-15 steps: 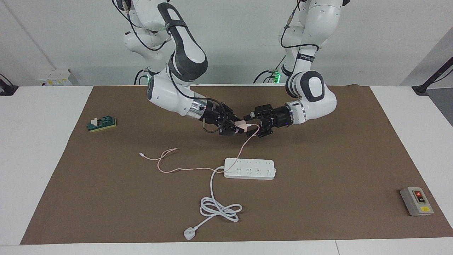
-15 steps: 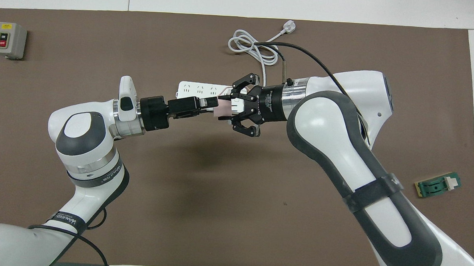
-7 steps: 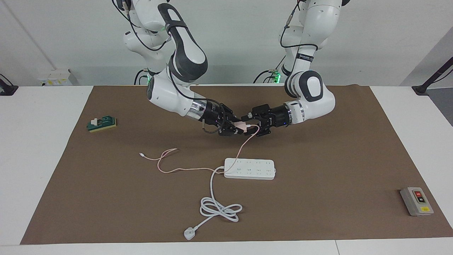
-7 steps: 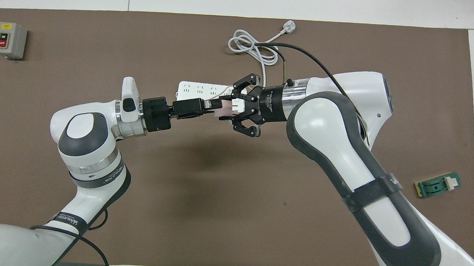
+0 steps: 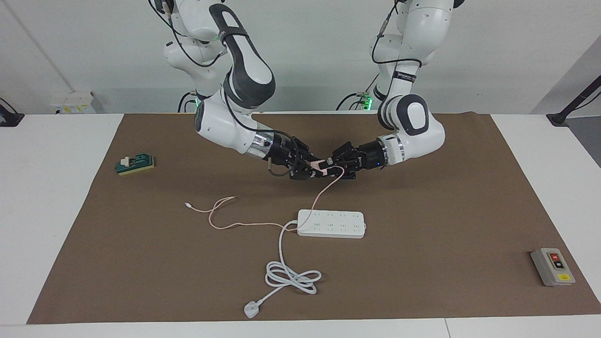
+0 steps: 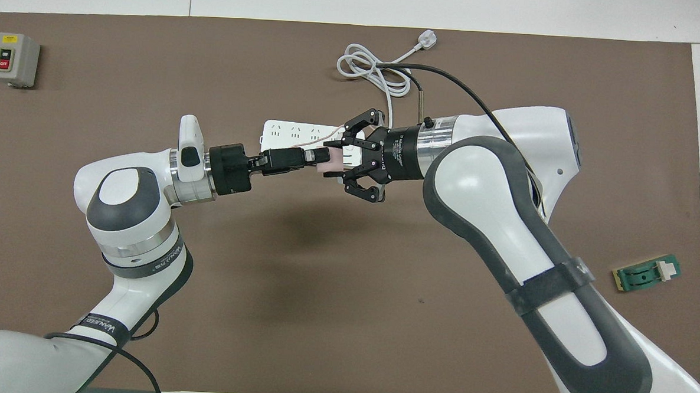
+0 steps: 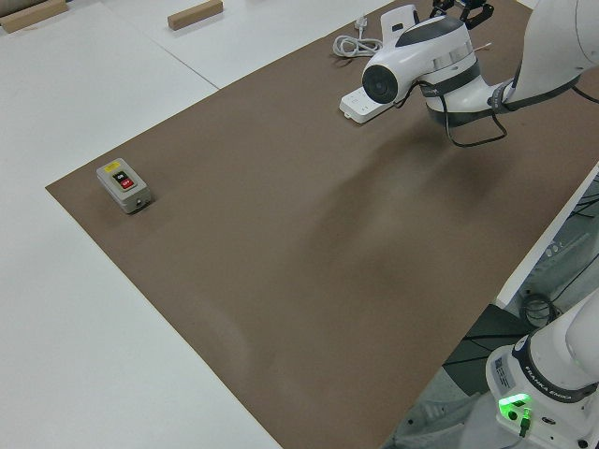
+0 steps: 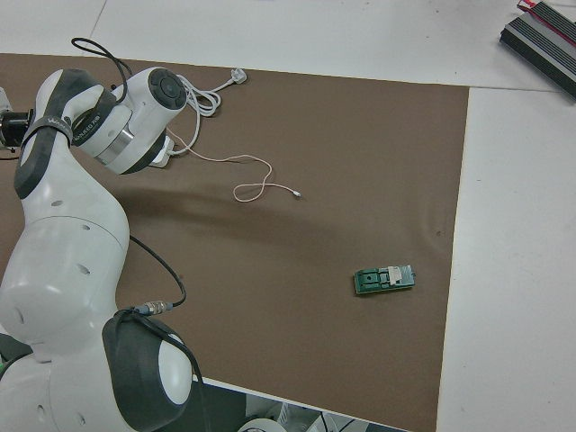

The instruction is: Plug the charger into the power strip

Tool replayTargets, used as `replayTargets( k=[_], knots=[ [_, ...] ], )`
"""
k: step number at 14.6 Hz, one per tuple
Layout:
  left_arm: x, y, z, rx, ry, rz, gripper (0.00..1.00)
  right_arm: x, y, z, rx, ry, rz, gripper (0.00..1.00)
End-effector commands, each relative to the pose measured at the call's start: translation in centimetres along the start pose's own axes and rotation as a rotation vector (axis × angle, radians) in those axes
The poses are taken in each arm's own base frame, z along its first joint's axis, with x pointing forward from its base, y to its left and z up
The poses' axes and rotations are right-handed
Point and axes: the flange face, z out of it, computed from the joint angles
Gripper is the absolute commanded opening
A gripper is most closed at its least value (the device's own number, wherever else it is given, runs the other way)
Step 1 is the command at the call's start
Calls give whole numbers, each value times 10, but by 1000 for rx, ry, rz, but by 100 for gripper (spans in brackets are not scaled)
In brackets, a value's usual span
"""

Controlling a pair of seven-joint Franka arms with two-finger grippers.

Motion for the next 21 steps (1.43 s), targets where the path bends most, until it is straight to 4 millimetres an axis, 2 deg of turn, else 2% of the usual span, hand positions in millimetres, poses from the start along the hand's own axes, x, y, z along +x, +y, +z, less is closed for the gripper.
replayTargets(
  k=[1,4,5,6,7,8,14,17,18,21],
  knots=[
    [-4,5,0,7,-2,83,0,2,4,1,15,-6,10,0],
    [-3,4,-1,8,1,89,0,-1,6,6,8,-7,6,0],
    [-1,5,-1,5,2,90,0,-1,6,6,8,-5,5,4],
    [0,5,-2,5,4,91,0,-1,6,6,8,-5,5,14],
    [1,5,-3,5,6,89,0,-1,6,6,10,-5,5,48],
    [0,5,-3,4,5,89,0,-2,6,7,8,-5,4,99],
    [3,13,-5,-5,9,92,0,0,5,6,10,7,-27,100],
    [6,18,-9,-4,19,94,0,5,1,0,12,16,-66,100],
    [8,24,-13,-4,29,91,0,7,0,-3,8,30,-80,100],
    [25,27,-43,14,73,36,0,11,-13,-23,1,111,-198,100]
  ],
)
